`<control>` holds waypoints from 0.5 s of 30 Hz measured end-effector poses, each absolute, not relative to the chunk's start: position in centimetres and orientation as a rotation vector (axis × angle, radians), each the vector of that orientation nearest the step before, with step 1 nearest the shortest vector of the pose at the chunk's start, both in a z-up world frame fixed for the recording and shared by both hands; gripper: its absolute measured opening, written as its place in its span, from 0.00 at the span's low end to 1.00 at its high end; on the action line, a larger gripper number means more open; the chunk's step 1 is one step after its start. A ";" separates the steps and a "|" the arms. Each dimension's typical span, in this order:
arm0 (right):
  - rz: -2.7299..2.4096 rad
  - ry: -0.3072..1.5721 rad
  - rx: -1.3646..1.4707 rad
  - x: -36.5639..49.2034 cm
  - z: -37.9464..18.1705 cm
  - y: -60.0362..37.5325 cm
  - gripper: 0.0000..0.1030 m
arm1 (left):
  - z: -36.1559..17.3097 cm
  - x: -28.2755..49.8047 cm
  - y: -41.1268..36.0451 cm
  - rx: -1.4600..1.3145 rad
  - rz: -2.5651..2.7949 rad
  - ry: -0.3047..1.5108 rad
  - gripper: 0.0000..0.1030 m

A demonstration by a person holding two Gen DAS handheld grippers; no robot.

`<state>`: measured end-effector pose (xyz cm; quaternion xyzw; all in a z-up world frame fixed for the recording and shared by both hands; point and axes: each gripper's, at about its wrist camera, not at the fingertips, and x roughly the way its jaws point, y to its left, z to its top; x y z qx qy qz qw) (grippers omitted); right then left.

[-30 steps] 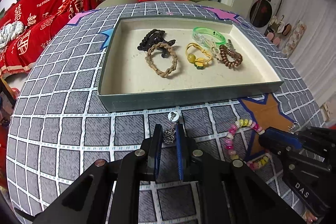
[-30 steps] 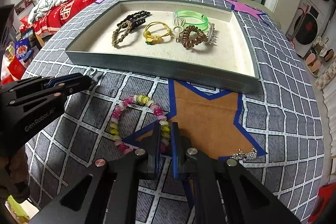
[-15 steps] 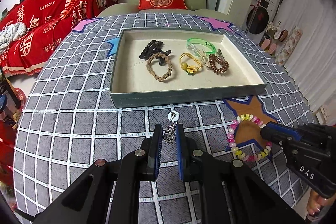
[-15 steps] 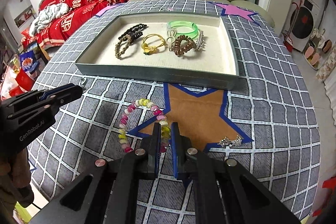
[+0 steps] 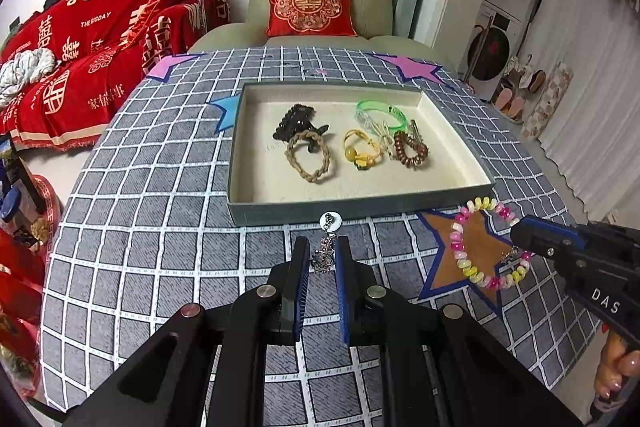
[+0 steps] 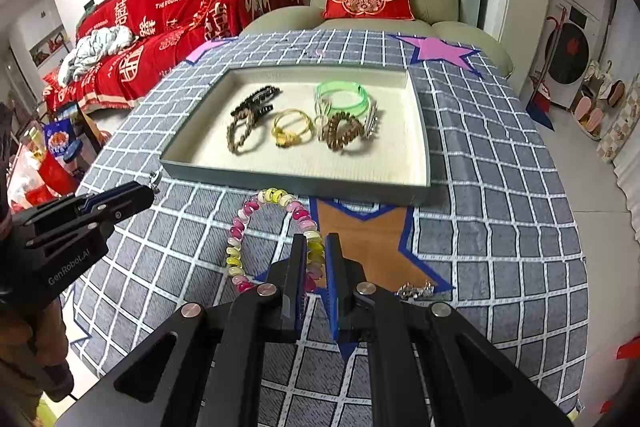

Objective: Organize jewelry
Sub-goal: 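Carry both items into the tray while opening both tools to release them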

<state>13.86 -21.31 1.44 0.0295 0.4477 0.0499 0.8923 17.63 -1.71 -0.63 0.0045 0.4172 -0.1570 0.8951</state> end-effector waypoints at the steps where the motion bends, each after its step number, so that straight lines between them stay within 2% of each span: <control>1: 0.104 0.924 0.060 14.0 1.7 -21.3 0.10 | -0.5 17.7 -1.7 0.009 -0.325 0.862 0.20; 15: 0.108 0.875 0.073 16.8 4.0 -22.2 0.10 | 1.0 20.1 -1.4 0.026 -0.307 0.835 0.20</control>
